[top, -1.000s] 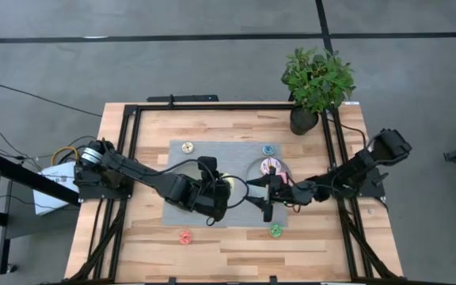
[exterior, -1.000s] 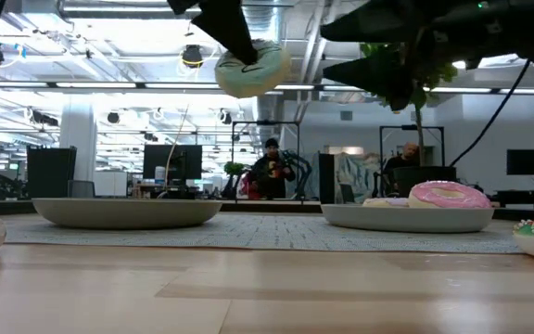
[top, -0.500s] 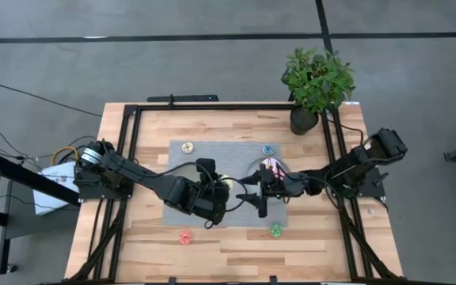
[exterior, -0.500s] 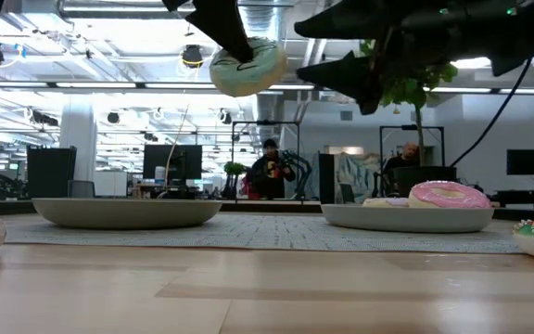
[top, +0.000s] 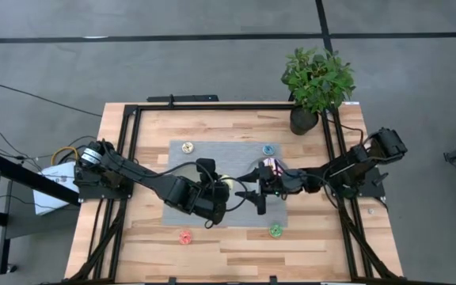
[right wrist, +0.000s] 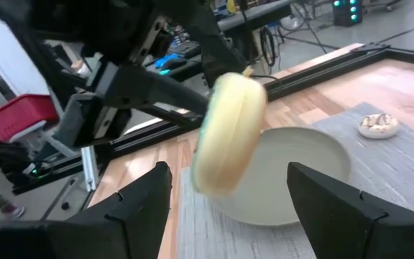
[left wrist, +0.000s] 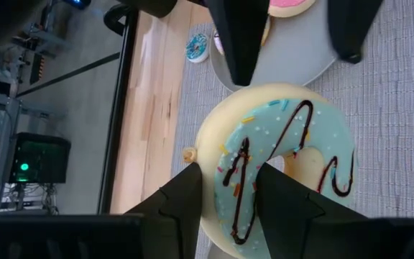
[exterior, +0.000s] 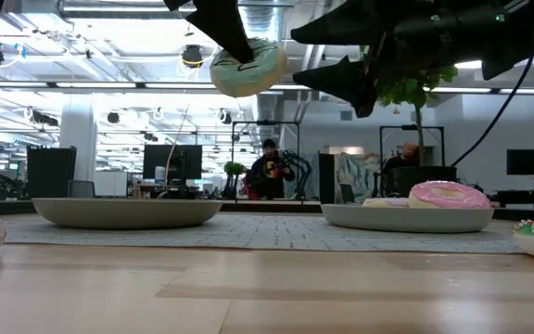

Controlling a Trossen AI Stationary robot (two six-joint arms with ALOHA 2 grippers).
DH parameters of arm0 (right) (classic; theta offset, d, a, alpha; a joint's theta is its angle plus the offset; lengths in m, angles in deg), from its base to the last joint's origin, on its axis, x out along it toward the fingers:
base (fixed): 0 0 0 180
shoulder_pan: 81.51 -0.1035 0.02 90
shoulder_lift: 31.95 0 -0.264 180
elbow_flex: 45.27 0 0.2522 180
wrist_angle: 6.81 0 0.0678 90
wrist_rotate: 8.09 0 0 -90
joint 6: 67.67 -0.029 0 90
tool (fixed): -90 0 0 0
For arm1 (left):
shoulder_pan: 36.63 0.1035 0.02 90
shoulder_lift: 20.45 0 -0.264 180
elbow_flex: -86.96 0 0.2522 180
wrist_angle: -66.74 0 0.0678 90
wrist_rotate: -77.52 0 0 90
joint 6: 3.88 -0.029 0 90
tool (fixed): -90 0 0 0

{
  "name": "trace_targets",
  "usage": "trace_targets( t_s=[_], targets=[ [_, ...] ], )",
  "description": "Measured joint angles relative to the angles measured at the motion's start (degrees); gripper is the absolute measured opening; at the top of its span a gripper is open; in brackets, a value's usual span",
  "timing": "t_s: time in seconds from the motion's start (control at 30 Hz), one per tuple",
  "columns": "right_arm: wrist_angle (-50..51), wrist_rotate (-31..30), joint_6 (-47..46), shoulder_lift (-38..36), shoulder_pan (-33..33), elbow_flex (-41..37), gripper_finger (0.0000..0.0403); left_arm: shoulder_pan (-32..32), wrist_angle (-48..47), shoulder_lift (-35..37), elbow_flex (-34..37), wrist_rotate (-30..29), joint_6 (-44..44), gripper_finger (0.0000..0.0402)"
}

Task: Pick & Place donuts
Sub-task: Put the big light blue donut into the blue plate

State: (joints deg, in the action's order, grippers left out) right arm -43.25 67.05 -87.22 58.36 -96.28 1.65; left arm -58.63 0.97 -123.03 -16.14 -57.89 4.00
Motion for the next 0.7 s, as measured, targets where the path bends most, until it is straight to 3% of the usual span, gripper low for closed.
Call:
trace_targets(
  t_s=[0.3, 0.7],
  targets=[
    [0.55, 2.06, -0.59, 0.0, 1.19, 0.74, 0.0266, 0.0, 0.17, 0.0, 0.0, 0.03, 0.13, 0.0112],
    [11.97, 2.27, 1.55, 0.0, 3.4, 7.5, 0.0266, 0.02, 0.31, 0.0, 0.0, 1.02, 0.3, 0.0112]
  ],
)
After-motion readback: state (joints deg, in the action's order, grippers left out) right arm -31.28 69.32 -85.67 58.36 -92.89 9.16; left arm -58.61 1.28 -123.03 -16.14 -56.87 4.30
